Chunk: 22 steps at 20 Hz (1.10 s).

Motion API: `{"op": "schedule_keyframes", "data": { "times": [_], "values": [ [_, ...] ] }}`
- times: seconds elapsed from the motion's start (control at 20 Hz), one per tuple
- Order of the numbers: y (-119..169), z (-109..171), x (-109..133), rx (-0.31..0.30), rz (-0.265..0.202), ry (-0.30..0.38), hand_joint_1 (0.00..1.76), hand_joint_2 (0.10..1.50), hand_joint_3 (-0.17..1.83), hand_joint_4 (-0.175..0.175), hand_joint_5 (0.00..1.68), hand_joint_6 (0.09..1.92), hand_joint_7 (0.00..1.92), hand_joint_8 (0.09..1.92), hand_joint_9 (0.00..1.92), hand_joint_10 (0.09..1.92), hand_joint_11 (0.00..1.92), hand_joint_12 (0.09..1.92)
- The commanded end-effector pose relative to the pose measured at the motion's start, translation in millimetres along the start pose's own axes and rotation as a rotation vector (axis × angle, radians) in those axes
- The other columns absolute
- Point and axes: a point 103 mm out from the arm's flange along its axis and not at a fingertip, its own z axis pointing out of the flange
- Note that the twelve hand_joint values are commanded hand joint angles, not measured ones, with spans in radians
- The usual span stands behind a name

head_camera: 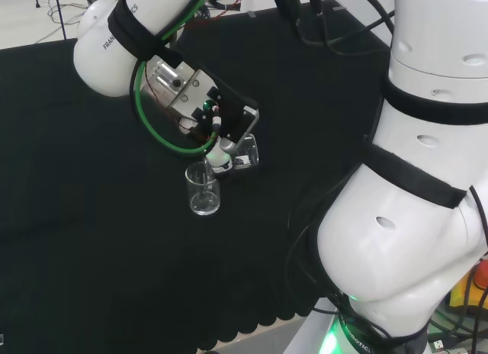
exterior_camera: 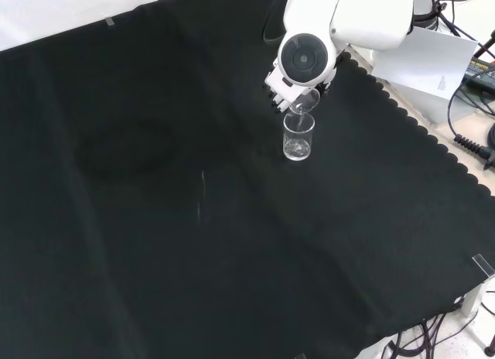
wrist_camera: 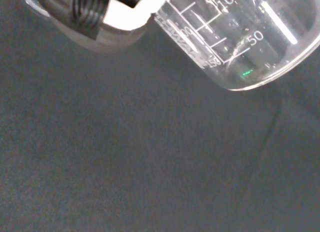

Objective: Pour the water from the handheld beaker into the one on the table.

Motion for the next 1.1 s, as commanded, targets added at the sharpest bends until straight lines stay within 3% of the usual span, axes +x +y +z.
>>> {"op": "schedule_keyframes", "data": {
  "times": [0.05, 1.1],
  "values": [
    [-0.8, -0.9, 0.4, 0.003, 0.005, -0.009, 1.41, 1.06, -0.17, -0.11, 1.12, 0.8, 1.19, 0.71, 1.38, 0.46, 1.14, 1.05],
    [-2.0, -10.8, 4.6, 0.023, 0.008, -0.035, 1.41, 1.06, -0.17, -0.111, 1.12, 0.8, 1.2, 0.71, 1.38, 0.46, 1.14, 1.05]
  ]
}}
